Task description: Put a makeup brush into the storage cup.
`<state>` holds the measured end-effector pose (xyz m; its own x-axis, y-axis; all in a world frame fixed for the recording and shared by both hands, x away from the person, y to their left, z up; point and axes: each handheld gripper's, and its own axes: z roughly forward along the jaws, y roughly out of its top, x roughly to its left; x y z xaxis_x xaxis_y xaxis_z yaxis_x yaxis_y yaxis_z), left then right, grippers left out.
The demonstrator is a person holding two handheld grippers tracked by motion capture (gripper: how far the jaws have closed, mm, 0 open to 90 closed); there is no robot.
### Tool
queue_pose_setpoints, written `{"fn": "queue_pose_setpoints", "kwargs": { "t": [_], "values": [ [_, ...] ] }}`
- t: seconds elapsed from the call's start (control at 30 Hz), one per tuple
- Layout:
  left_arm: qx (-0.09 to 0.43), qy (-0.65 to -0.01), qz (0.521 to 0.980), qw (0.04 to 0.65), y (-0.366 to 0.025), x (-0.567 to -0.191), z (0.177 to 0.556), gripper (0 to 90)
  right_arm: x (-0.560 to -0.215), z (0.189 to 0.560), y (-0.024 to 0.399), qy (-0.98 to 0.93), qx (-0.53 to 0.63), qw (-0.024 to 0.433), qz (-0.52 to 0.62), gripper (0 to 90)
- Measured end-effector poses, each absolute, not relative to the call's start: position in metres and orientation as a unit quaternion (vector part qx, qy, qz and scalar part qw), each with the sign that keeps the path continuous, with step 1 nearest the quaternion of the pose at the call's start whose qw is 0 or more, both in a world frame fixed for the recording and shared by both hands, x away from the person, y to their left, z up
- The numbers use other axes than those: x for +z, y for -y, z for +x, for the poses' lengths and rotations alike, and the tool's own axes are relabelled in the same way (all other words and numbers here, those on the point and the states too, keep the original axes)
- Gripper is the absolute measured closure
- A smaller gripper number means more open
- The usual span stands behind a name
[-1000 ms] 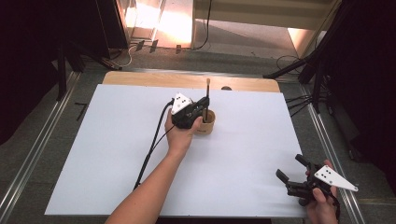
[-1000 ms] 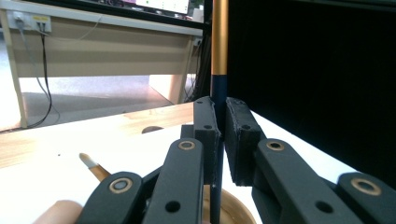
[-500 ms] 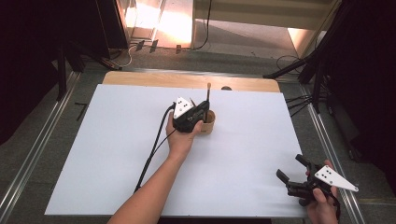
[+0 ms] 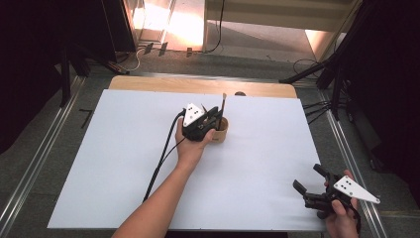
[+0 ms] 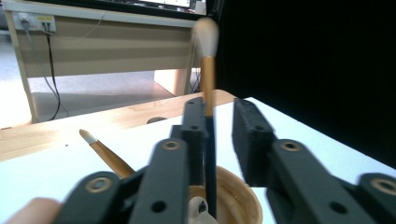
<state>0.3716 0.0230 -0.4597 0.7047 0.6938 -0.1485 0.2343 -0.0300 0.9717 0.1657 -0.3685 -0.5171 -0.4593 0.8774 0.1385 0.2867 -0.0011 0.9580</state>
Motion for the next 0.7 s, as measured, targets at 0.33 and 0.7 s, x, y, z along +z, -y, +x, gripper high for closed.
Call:
{"fn": "queue_pose_setpoints", "kwargs": {
  "t": [0.33,0.7],
  "values": [
    [0.171,-0.336,0.711,0.594,-0.0287,-0.4543,0.3704,27.0,-0.5171,0.1660,0.3686,-0.652,0.549,0.270,0.447,0.0],
    [0.153,-0.286,0.736,0.594,-0.0320,-0.4497,0.3665,0.0,-0.5173,0.1635,0.3704,-0.650,0.548,0.272,0.450,0.0]
  ]
}}
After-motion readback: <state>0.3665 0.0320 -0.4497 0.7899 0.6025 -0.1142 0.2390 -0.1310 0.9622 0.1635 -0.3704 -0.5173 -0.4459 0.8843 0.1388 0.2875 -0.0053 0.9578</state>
